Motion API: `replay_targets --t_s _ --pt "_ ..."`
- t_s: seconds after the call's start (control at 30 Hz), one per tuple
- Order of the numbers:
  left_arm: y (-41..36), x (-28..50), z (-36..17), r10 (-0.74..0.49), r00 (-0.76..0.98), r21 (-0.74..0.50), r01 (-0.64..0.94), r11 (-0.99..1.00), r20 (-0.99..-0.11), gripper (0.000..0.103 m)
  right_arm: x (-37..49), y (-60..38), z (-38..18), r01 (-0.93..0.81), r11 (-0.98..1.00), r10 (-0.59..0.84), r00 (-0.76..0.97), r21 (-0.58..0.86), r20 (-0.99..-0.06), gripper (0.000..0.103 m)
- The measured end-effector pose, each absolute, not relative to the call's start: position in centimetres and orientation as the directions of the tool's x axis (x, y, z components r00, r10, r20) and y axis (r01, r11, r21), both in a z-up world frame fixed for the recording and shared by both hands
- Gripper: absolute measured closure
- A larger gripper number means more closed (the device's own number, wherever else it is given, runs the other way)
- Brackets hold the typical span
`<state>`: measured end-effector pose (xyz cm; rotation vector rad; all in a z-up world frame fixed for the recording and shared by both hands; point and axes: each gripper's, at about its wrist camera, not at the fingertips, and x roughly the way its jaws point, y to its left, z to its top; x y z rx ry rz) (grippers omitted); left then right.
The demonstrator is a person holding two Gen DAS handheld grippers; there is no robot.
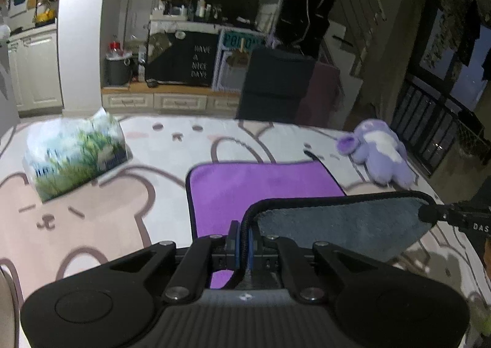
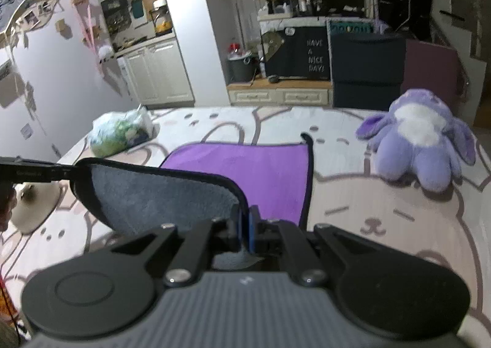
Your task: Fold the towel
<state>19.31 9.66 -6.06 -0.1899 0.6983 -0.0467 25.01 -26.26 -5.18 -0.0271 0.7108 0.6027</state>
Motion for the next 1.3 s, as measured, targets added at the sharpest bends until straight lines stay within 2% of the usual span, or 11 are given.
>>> replay_targets --t_s 0.4,0.73,1.3 --pt "11.3 25.5 -6.0 -0.049 0.809 -0.18 -0.071 0.981 -0.586 0.098 30.1 -23.4 -4.0 -0.495 0.857 0.48 0.666 0.142 -0.571 0.098" --pt "12.0 31.7 -7.6 -0.022 0.805 -0.164 -0.093 0.982 -0.592 0.098 35.5 -20.8 -5.1 -0.449 0.885 0.431 0.691 0.123 -0.58 0.098" --pt "12.4 38.2 -15.1 0.031 0.73 -0.094 -0.13 0.987 -0.682 0.098 43.3 -17.5 -12.7 -0.351 0.932 0.311 0.645 0.091 -0.698 0.098"
